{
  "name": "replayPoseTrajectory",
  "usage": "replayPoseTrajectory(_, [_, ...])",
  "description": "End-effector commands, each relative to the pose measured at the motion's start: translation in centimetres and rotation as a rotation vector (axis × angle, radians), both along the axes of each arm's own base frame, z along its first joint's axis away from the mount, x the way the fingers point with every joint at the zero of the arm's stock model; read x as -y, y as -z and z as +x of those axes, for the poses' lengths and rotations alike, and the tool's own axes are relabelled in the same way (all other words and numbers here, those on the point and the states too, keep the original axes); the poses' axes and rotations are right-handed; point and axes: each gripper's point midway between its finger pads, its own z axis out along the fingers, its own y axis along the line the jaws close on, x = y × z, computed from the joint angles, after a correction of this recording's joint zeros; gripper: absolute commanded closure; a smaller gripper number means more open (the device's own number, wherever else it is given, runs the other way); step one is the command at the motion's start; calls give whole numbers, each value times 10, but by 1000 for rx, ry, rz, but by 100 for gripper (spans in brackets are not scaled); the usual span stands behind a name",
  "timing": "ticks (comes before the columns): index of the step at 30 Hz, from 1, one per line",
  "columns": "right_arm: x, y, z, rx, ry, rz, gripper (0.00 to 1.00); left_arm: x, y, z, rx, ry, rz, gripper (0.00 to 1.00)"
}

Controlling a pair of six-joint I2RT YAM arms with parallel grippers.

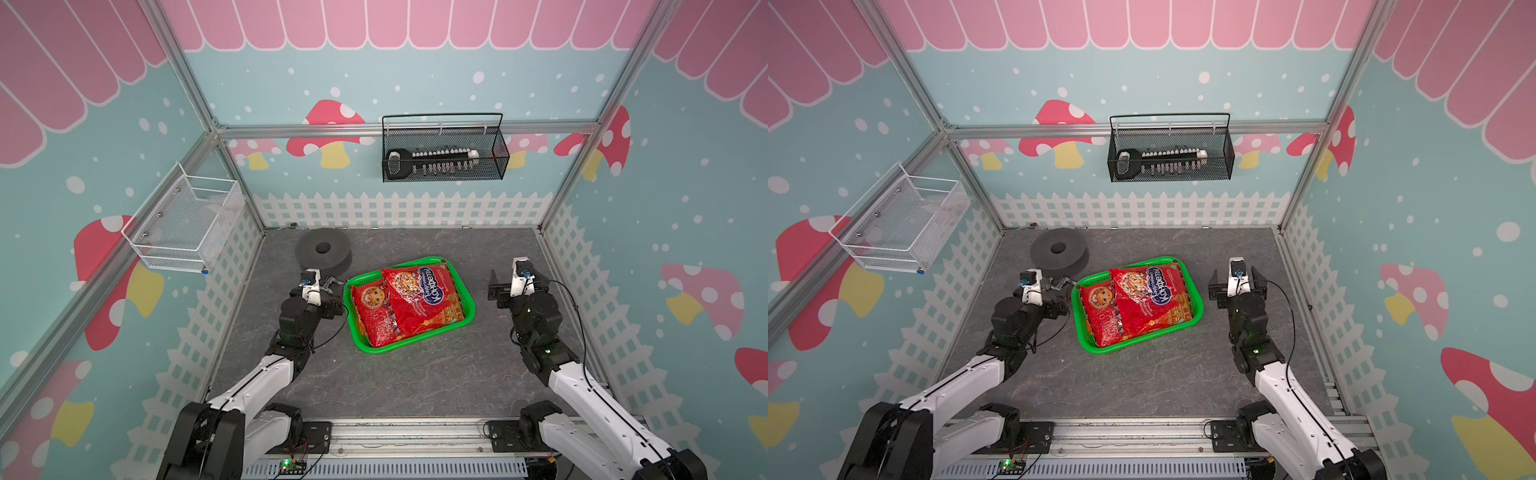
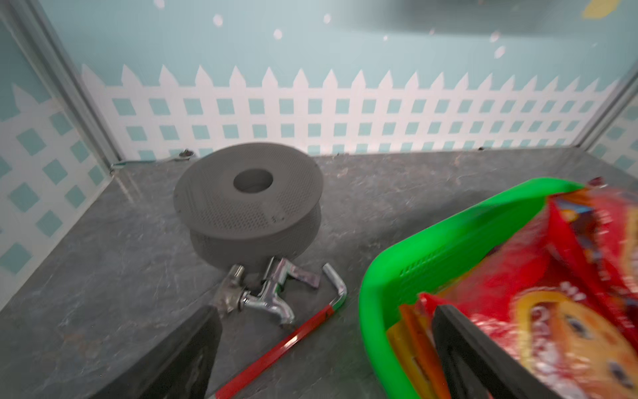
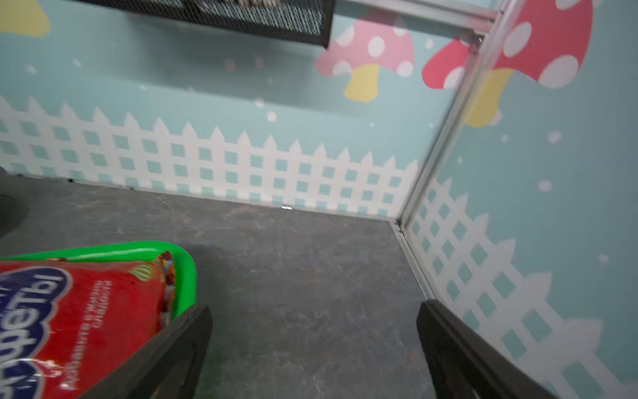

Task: Put the candies in the basket
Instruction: Reset both arms

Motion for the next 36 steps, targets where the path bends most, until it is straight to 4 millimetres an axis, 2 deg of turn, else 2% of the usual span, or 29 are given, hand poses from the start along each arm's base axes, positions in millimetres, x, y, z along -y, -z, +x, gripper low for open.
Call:
replayPoseTrajectory(1, [19,3,-2,111,52,47,1,-9,-37,14,176,10,-24,1])
replayPoseTrajectory(6, [28,49,12,40,43,-10,1,-36,-7,19,126,-55,-52,1])
replayPoseTrajectory(10, [37,75,23,27,19,16,1,-30,-3,20,165,-7,-56,1])
replayPoseTrajectory(12, [41,85,27,37,7,27,1,-20,-5,17,199,53,-66,1])
replayPoseTrajectory(15, [34,107,42,-17,-64,26,1,-24,4,15,209,16,-67,1])
replayPoseTrajectory(19, [27,110,38,-6,-101,6,1,-19,8,12,226,-7,-29,1])
replayPoseTrajectory(22, [14,107,33,19,-182,-23,1,-19,8,13,230,-5,-28,1])
replayPoseTrajectory(27, [16,107,33,16,-169,-17,1,-20,9,14,219,-11,-30,1])
replayPoseTrajectory(29, [22,109,40,-8,-136,3,1,-20,9,14,221,-12,-31,1])
replayPoseTrajectory(36, [22,109,39,-7,-133,0,1,-26,10,17,209,-51,-43,1])
